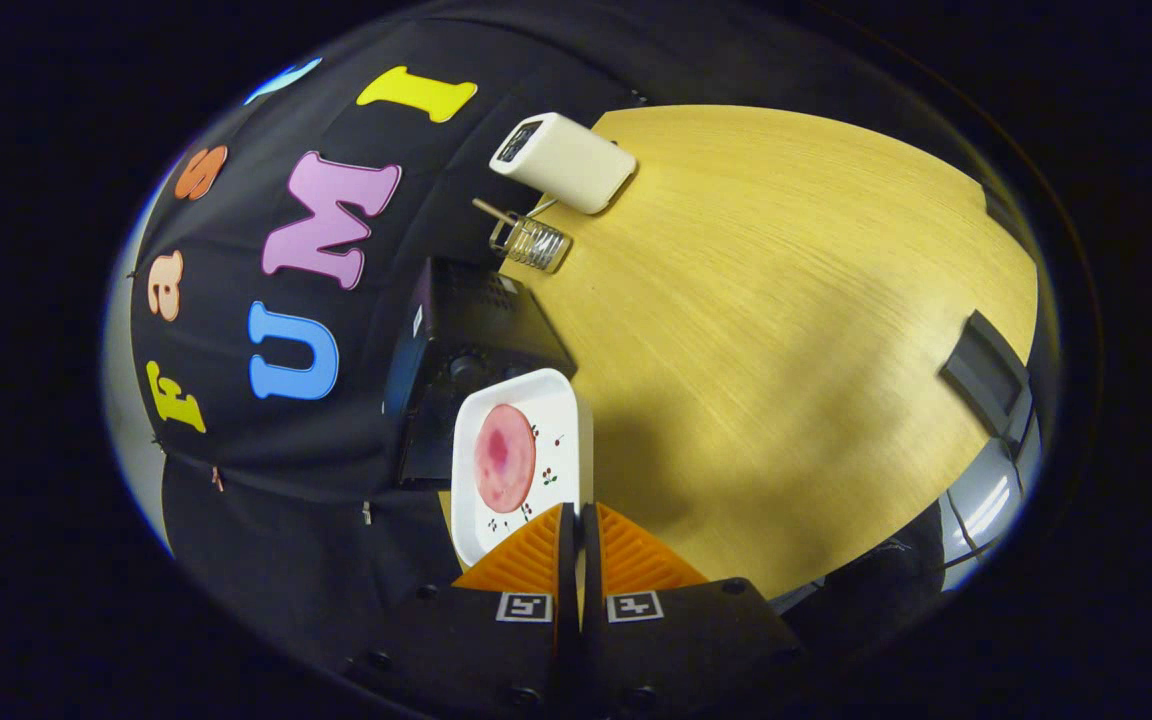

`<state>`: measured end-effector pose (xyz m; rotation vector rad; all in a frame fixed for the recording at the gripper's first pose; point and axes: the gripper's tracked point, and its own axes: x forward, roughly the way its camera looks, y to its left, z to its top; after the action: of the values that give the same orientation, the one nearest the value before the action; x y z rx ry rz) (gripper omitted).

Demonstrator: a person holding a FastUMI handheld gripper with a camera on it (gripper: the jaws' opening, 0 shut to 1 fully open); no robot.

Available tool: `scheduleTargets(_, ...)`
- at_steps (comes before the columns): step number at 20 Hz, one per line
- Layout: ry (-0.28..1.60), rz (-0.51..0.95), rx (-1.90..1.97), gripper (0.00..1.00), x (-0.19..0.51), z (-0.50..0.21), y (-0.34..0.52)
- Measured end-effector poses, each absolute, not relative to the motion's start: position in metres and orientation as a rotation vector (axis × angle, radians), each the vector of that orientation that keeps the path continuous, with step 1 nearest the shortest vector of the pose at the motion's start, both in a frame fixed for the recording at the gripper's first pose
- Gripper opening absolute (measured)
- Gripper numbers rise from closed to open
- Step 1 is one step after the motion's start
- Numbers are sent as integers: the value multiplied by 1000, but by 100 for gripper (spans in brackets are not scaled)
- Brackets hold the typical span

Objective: Open the toaster oven, put the food inside, and close the toaster oven door.

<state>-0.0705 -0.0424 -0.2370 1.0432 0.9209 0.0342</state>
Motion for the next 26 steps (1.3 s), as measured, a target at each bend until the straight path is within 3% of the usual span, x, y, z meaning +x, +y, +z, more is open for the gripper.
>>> scheduleTargets(9, 917, 99, 1033, 6, -29, -239, 62)
scheduleTargets(16, 909, 55, 1034, 5, 12, -269, 102)
scheduleTargets(26, 736, -110, 1215, 6, 97, -301, 148)
